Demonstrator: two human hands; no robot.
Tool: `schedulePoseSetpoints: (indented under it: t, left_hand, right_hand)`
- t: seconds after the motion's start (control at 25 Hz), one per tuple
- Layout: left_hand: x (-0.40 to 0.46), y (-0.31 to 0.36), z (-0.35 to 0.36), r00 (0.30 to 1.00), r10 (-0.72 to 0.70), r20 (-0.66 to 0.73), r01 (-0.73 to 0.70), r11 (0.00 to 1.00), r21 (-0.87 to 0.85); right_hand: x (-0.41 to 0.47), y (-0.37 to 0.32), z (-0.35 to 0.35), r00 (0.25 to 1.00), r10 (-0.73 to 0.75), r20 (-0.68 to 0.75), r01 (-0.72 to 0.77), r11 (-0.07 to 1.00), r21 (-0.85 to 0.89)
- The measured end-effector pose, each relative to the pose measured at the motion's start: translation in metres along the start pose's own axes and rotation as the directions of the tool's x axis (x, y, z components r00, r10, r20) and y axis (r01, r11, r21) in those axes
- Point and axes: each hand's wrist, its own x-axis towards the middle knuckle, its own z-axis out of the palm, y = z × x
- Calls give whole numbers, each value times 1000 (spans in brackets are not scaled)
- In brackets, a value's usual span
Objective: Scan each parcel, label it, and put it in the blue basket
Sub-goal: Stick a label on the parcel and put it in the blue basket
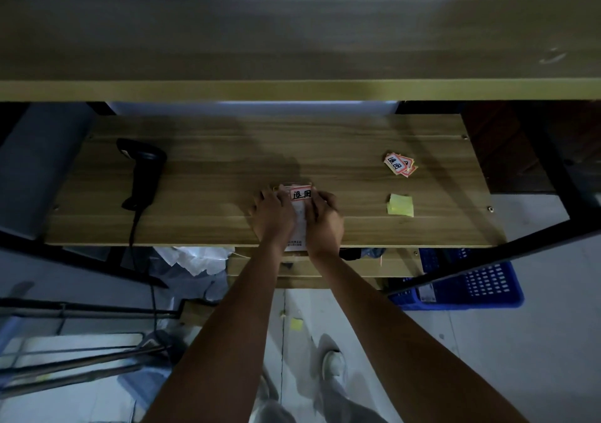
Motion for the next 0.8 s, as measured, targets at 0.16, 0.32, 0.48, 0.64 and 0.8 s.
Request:
schedulePoseSetpoints:
  t: [0.16,0.32,0.48,0.64,0.8]
  left_hand:
    - [-4,3,-2,1000,18,-5,-18,1000,25]
    - [-3,3,-2,999,25,-27,-24,999,45]
    - [-2,-1,0,999,41,-27,-41,999,20]
    - [-2,1,1,999,38,-26,-37,999,29]
    - [1,1,2,1000,9,-23,-8,999,48]
  right_hand:
    - [-2,-5,-1,1000,27,4,-27,1000,-5]
    - [1,-3,-3,998,49,34,-47,996,-71]
    - [3,0,-5,991,116,72,-108,988,-108]
    - [21,-10,-6,934,346,84,-348,937,11]
    - [28,-16,1,904,427,17,-427,904,-21]
